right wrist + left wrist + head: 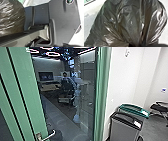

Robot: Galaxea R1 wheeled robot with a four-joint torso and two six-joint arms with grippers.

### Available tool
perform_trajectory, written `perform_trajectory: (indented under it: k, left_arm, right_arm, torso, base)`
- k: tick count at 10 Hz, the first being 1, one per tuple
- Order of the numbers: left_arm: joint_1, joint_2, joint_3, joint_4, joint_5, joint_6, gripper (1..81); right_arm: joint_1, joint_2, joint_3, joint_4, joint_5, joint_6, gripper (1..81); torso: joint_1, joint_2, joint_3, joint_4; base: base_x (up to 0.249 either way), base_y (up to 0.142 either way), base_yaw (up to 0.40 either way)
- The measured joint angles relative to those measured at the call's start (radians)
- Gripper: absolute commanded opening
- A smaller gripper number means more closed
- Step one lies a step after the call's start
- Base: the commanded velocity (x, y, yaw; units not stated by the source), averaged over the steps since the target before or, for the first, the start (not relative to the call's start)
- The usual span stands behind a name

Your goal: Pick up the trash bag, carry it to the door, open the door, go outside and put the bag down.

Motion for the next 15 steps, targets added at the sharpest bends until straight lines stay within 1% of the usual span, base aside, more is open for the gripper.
perform_trajectory:
  k: [15]
  left_arm:
    - [0.007, 0.000, 0.000, 0.007, 0.002, 0.000, 1.0]
  right_arm:
    - [0.006, 0.002, -0.002, 0.000, 0.003, 0.000, 81.1]
  torso:
    - [0.000, 0.000, 0.000, 0.000]
  base:
    - [0.000, 0.000, 0.209]
